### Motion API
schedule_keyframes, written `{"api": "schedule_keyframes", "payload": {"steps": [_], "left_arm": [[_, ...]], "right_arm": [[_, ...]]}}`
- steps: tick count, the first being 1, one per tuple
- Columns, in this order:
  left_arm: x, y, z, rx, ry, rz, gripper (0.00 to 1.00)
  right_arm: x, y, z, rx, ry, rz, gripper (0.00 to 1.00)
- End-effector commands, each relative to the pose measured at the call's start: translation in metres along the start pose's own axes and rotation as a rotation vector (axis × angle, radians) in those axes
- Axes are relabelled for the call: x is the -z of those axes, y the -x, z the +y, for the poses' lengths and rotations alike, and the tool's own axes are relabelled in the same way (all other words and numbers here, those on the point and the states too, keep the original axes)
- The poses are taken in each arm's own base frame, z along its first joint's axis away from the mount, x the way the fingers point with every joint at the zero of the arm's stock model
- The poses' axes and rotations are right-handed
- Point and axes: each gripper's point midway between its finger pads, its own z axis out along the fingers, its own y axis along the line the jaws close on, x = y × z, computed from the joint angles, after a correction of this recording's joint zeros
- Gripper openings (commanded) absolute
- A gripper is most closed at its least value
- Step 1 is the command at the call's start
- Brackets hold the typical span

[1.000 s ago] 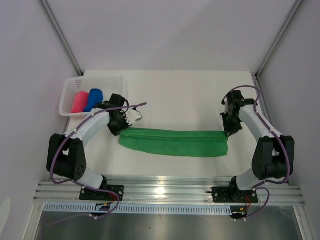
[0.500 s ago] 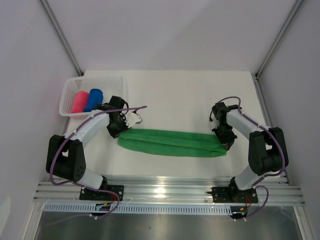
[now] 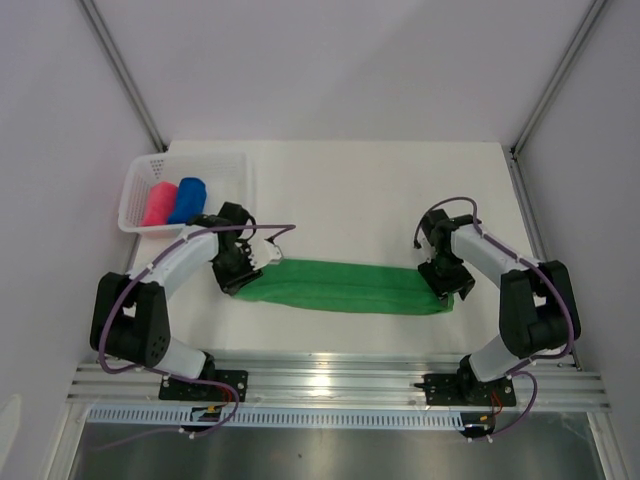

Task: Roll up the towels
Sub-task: Fold the towel

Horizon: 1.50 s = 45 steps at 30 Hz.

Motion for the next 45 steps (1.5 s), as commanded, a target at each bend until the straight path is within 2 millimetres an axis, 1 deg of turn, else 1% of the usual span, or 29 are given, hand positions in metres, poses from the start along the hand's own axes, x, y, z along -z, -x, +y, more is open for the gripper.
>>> {"api": "schedule_keyframes", "payload": {"steps": [1, 4, 5, 7, 8, 9, 10, 11, 12, 13, 14, 15, 16, 17, 18, 20, 22, 23, 24, 25, 29, 33, 36, 37, 39, 42, 43, 44, 45], "left_arm": [[0.008, 0.001, -0.007, -0.033, -0.02, -0.04, 0.47], [0.015, -0.004, -0.015, -0.058, -0.046, -0.032, 0.48], [0.023, -0.004, -0.017, -0.058, -0.046, -0.04, 0.47], [0.037, 0.002, -0.011, -0.021, -0.025, -0.083, 0.48], [0.053, 0.016, 0.007, 0.003, 0.035, -0.137, 0.51], [0.058, 0.02, 0.017, 0.054, 0.059, -0.162, 0.53], [0.06, 0.026, 0.025, 0.15, 0.079, -0.185, 0.55], [0.065, 0.033, 0.039, 0.197, 0.116, -0.201, 0.58], [0.061, 0.042, 0.05, 0.238, 0.117, -0.206, 0.58], [0.056, 0.046, 0.051, 0.289, 0.098, -0.204, 0.57], [0.054, 0.05, 0.057, 0.31, 0.102, -0.202, 0.55], [0.043, 0.055, 0.065, 0.326, 0.103, -0.19, 0.55], [0.039, 0.058, 0.07, 0.349, 0.115, -0.181, 0.55], [0.035, 0.058, 0.076, 0.357, 0.132, -0.164, 0.56], [0.031, 0.056, 0.081, 0.359, 0.149, -0.138, 0.56], [0.023, 0.062, 0.093, 0.361, 0.163, -0.121, 0.59], [0.014, 0.065, 0.095, 0.34, 0.14, -0.102, 0.59], [0.008, 0.062, 0.091, 0.335, 0.117, -0.076, 0.61], [0.004, 0.062, 0.087, 0.322, 0.095, -0.06, 0.61], [-0.004, 0.057, 0.083, 0.308, 0.076, -0.033, 0.63], [-0.02, 0.057, 0.087, 0.282, 0.086, -0.001, 0.65], [-0.031, 0.058, 0.087, 0.284, 0.056, 0.023, 0.64], [-0.038, 0.056, 0.079, 0.268, 0.008, 0.047, 0.58], [-0.039, 0.057, 0.075, 0.264, -0.014, 0.043, 0.54], [-0.041, 0.055, 0.07, 0.264, -0.028, 0.054, 0.5], [-0.043, 0.056, 0.066, 0.267, -0.04, 0.041, 0.35], [-0.044, 0.055, 0.064, 0.271, -0.049, 0.043, 0.21], [-0.042, 0.058, 0.065, 0.274, -0.05, 0.032, 0.09], [-0.04, 0.063, 0.067, 0.28, -0.046, 0.01, 0.01]], "right_arm": [[0.013, 0.001, -0.002, 0.002, -0.013, -0.053, 0.54], [0.026, 0.001, -0.005, -0.005, -0.024, -0.084, 0.54], [0.037, 0.005, -0.006, -0.014, -0.016, -0.123, 0.54], [0.052, 0.007, -0.007, -0.037, 0.009, -0.169, 0.53], [0.065, 0.015, -0.01, -0.057, 0.018, -0.224, 0.52], [0.078, 0.023, -0.012, -0.086, 0.029, -0.304, 0.53], [0.083, 0.028, -0.021, -0.124, 0.019, -0.348, 0.54], [0.086, 0.035, -0.028, -0.163, 0.002, -0.392, 0.59], [0.085, 0.046, -0.035, -0.204, -0.009, -0.447, 0.6], [0.081, 0.047, -0.044, -0.252, -0.007, -0.444, 0.6], [0.078, 0.052, -0.047, -0.303, 0.007, -0.447, 0.59], [0.071, 0.062, -0.051, -0.33, 0.015, -0.471, 0.59], [0.061, 0.069, -0.047, -0.337, 0.063, -0.47, 0.59], [0.053, 0.071, -0.052, -0.356, 0.068, -0.467, 0.59], [0.05, 0.081, -0.049, -0.329, 0.097, -0.489, 0.59], [0.029, 0.087, -0.05, -0.319, 0.12, -0.451, 0.57], [0.014, 0.088, -0.051, -0.323, 0.156, -0.433, 0.56], [0.005, 0.087, -0.047, -0.338, 0.207, -0.415, 0.56], [0.0, 0.087, -0.053, -0.369, 0.218, -0.416, 0.55], [-0.002, 0.088, -0.053, -0.374, 0.227, -0.415, 0.55], [-0.012, 0.095, -0.048, -0.372, 0.27, -0.393, 0.55], [-0.033, 0.089, -0.039, -0.375, 0.304, -0.311, 0.53], [-0.04, 0.087, -0.038, -0.382, 0.31, -0.273, 0.41], [-0.041, 0.087, -0.038, -0.387, 0.314, -0.261, 0.35], [-0.04, 0.086, -0.038, -0.37, 0.329, -0.238, 0.34], [-0.046, 0.083, -0.039, -0.371, 0.325, -0.197, 0.23], [-0.047, 0.085, -0.039, -0.372, 0.33, -0.193, 0.16], [-0.047, 0.087, -0.039, -0.376, 0.334, -0.2, 0.13], [-0.045, 0.09, -0.04, -0.377, 0.339, -0.21, 0.07]]}}
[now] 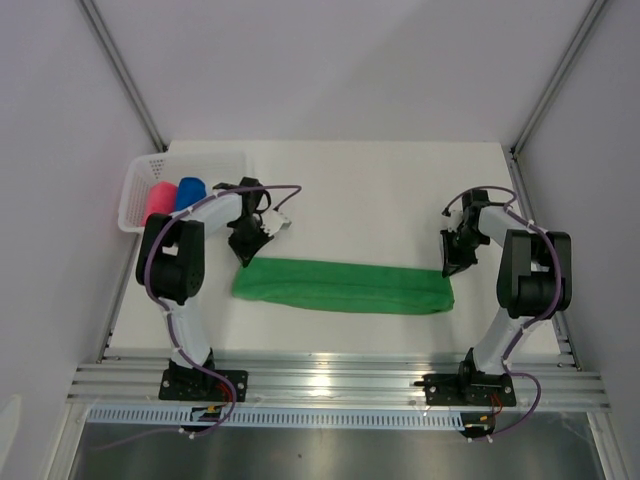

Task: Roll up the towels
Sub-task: Fold the towel

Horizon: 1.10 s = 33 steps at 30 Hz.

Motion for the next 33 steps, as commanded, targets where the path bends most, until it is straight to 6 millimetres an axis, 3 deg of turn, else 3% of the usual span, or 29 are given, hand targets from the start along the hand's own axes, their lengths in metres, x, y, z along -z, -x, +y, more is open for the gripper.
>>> {"api": "schedule_keyframes", "payload": {"steps": [1, 3, 9, 17, 20, 21, 24, 26, 28, 29, 31, 33], "left_arm": [[0.011, 0.016, -0.005, -0.002, -0.022, -0.067, 0.01], [0.018, 0.027, 0.0, 0.012, -0.001, -0.105, 0.01], [0.039, 0.059, 0.031, 0.047, 0.131, -0.218, 0.01], [0.034, 0.072, 0.055, 0.089, 0.197, -0.204, 0.03], [0.036, 0.077, 0.059, 0.088, 0.208, -0.222, 0.33], [0.04, 0.08, 0.061, 0.087, 0.217, -0.236, 0.51], [0.053, 0.086, 0.063, 0.088, 0.239, -0.273, 0.64], [0.074, 0.09, 0.064, 0.091, 0.267, -0.322, 0.64], [0.101, 0.095, 0.057, 0.076, 0.275, -0.396, 0.66], [0.108, 0.095, 0.051, 0.06, 0.259, -0.409, 0.67], [0.122, 0.095, 0.026, 0.015, 0.18, -0.452, 0.67], [0.112, 0.088, -0.004, -0.057, 0.088, -0.438, 0.65]], "right_arm": [[-0.008, 0.004, -0.001, 0.001, 0.013, 0.012, 0.03], [-0.007, 0.012, -0.002, -0.002, 0.012, -0.017, 0.0], [0.009, 0.064, -0.02, -0.051, -0.07, -0.174, 0.0], [0.021, 0.123, -0.036, -0.063, -0.142, -0.313, 0.03], [0.028, 0.142, -0.038, -0.075, -0.15, -0.357, 0.27], [0.033, 0.149, -0.037, -0.081, -0.151, -0.369, 0.41], [0.048, 0.151, -0.043, -0.15, -0.199, -0.396, 0.5], [0.073, 0.149, -0.051, -0.205, -0.259, -0.458, 0.52], [0.084, 0.137, -0.055, -0.294, -0.282, -0.485, 0.53], [0.106, 0.134, -0.059, -0.327, -0.298, -0.54, 0.53], [0.117, 0.113, -0.054, -0.398, -0.279, -0.569, 0.53], [0.115, 0.097, -0.043, -0.418, -0.217, -0.554, 0.49]]}}
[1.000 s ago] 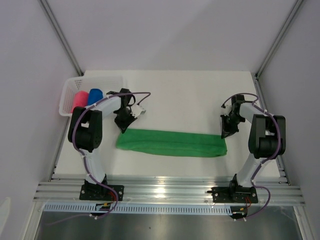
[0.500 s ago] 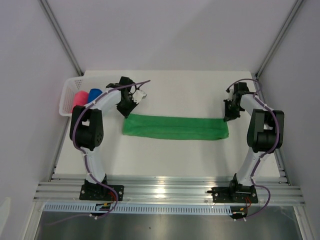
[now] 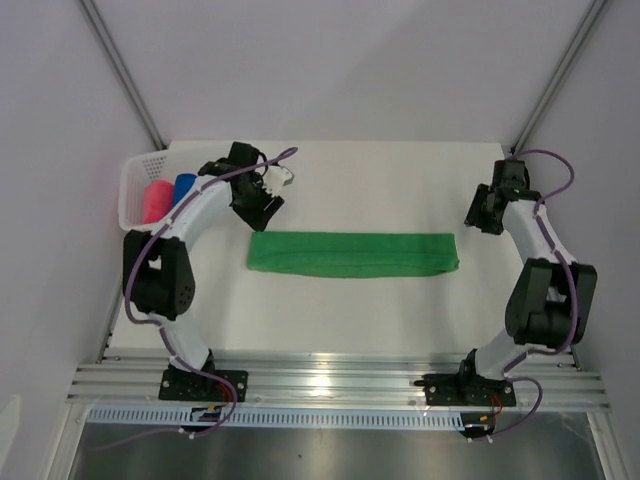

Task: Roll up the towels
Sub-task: Fold the towel

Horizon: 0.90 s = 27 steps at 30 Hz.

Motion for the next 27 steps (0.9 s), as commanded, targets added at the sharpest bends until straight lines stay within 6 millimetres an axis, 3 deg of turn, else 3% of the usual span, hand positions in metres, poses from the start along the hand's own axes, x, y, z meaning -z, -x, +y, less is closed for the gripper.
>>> {"api": "schedule_keyframes", "payload": {"steps": [1, 5, 9, 11, 16, 22, 27], "left_arm": [[0.043, 0.016, -0.043, -0.102, -0.115, -0.12, 0.63], [0.038, -0.021, -0.075, -0.182, -0.197, -0.018, 0.53], [0.027, -0.053, -0.072, -0.154, -0.151, 0.091, 0.55], [0.022, -0.066, -0.077, -0.111, -0.151, 0.128, 0.57], [0.009, -0.073, -0.091, -0.171, -0.184, 0.079, 0.6], [-0.016, -0.08, -0.066, -0.257, -0.024, 0.111, 0.61], [-0.027, -0.086, -0.054, -0.263, 0.035, 0.159, 0.6]], "right_arm": [[0.036, -0.008, -0.002, -0.165, 0.011, -0.051, 0.45], [0.042, -0.064, 0.01, -0.258, 0.096, 0.042, 0.34], [0.034, -0.097, 0.012, -0.324, 0.11, 0.096, 0.37], [0.029, -0.101, 0.011, -0.336, 0.108, 0.095, 0.37], [0.02, -0.11, 0.016, -0.332, 0.139, 0.104, 0.39], [0.015, -0.099, 0.02, -0.335, 0.168, 0.067, 0.41], [-0.001, -0.106, 0.019, -0.35, 0.142, 0.121, 0.4]]}}
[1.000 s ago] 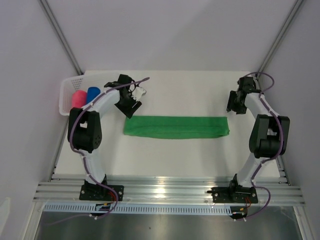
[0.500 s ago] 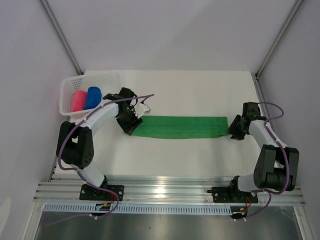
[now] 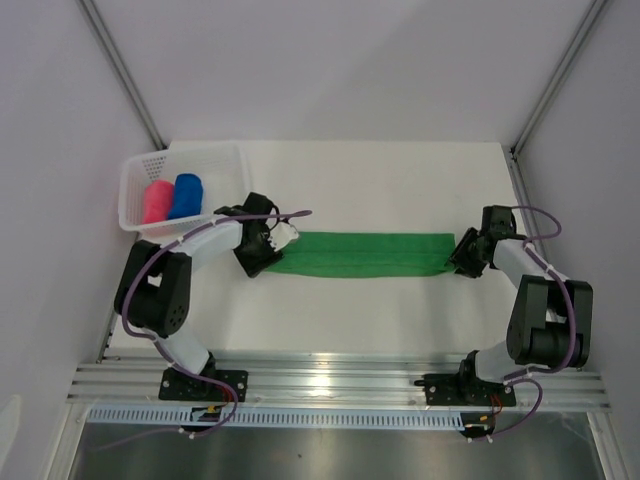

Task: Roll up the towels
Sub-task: Fold the towel

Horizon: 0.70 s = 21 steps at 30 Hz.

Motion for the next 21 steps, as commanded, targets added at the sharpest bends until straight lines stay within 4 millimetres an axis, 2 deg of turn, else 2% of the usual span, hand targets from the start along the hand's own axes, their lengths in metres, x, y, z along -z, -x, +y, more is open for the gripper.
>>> {"api": "schedule_keyframes", "payload": {"steps": [1, 7, 10, 14, 16, 21], "left_arm": [[-0.007, 0.003, 0.017, -0.032, 0.084, 0.008, 0.6], [-0.018, -0.003, 0.013, -0.034, 0.079, 0.02, 0.6], [-0.021, -0.001, 0.012, -0.022, 0.064, 0.021, 0.56], [-0.025, 0.0, 0.011, -0.018, 0.058, 0.024, 0.4], [-0.026, 0.0, 0.009, -0.012, 0.044, 0.025, 0.33], [-0.018, 0.005, 0.002, 0.006, 0.007, 0.001, 0.15]], "right_arm": [[-0.009, 0.007, 0.003, -0.023, 0.001, -0.001, 0.4], [-0.016, 0.003, -0.002, -0.021, -0.017, 0.012, 0.39], [-0.021, 0.002, -0.004, -0.021, -0.021, 0.017, 0.35], [-0.022, 0.0, -0.007, -0.022, -0.032, 0.021, 0.14], [-0.02, -0.002, -0.007, -0.025, -0.031, 0.025, 0.08], [-0.013, 0.0, -0.007, 0.0, -0.029, 0.019, 0.04]]}}
